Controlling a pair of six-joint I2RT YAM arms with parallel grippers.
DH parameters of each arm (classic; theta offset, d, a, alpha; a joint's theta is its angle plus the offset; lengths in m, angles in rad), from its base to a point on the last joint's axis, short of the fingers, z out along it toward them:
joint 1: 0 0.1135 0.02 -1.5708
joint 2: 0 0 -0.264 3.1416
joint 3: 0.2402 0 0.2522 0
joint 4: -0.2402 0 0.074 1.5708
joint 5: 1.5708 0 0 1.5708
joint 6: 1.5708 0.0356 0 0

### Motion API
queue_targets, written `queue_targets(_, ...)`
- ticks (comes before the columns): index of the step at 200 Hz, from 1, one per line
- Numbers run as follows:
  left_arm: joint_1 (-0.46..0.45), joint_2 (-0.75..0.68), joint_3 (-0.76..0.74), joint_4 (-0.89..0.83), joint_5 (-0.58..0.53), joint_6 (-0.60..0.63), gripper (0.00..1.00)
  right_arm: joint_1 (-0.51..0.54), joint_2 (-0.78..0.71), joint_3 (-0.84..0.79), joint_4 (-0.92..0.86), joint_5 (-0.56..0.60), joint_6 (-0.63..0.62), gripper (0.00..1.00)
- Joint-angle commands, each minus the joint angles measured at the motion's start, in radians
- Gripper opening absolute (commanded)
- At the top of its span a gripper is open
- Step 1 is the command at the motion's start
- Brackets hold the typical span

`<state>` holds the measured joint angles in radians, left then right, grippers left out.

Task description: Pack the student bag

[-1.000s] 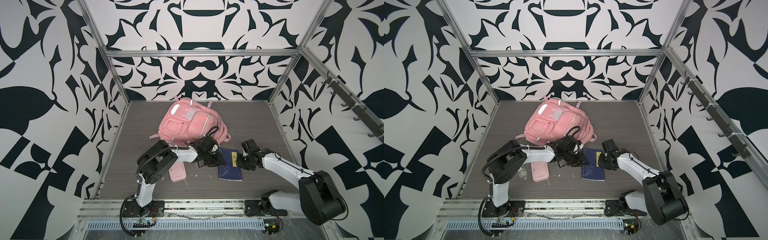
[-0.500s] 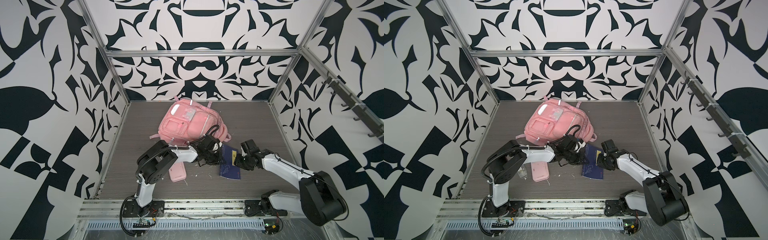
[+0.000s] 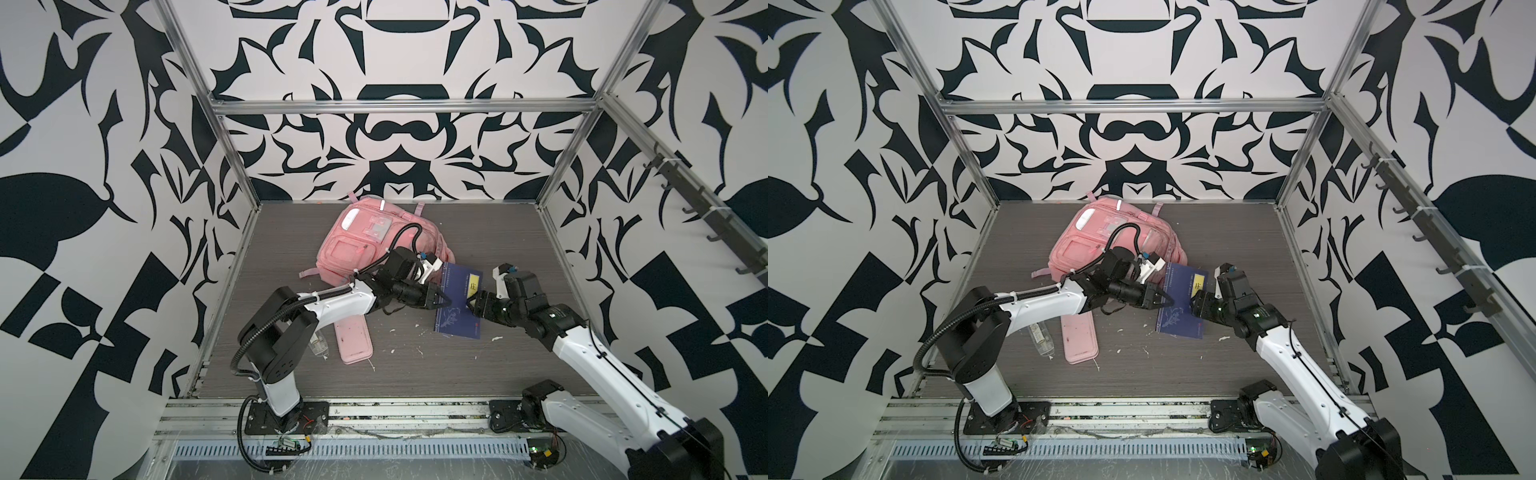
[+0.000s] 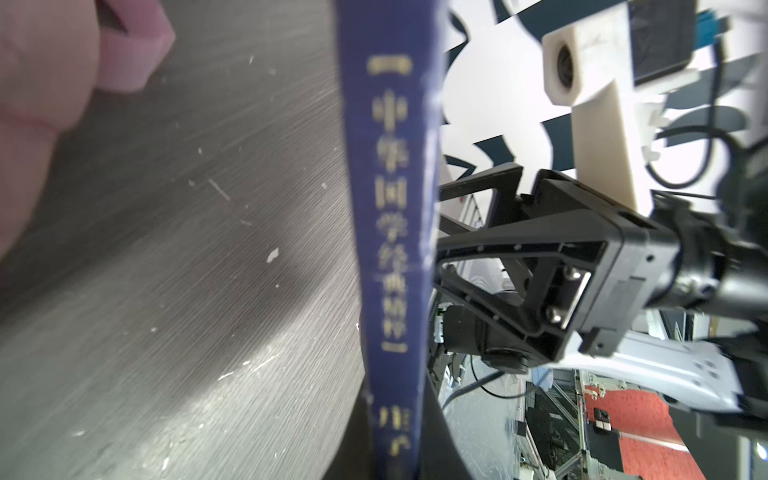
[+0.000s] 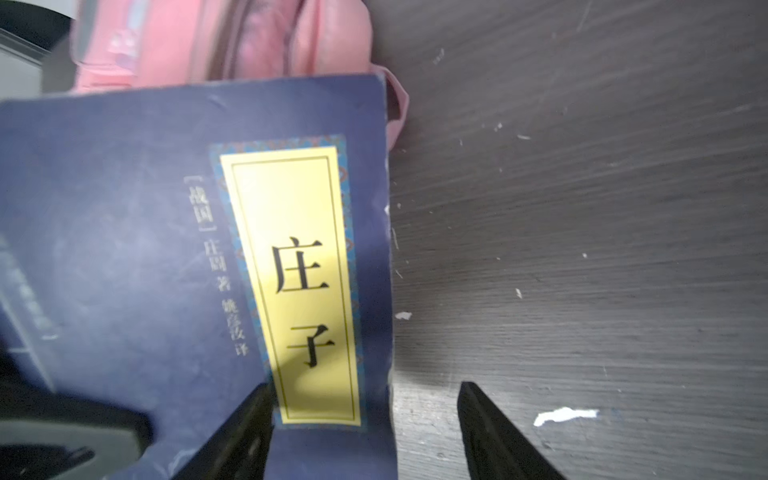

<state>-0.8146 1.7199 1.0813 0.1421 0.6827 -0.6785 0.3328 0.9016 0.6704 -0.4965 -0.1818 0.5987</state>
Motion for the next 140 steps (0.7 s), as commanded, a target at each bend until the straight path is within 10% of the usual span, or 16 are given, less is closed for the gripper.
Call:
queue_targets(1, 0.025, -0.056, -0.032, 0.049, 0.128, 0.045, 0.0, -0.007, -0.042, 0.007, 0.093, -0.108, 0.01, 0.73)
queue_targets(140, 0.13, -0.083, -0.182, 0.447, 0.343, -0.166, 0.0, -0.067, -0.11, -0.122, 0.391, -0.441, 0.093, 0.83)
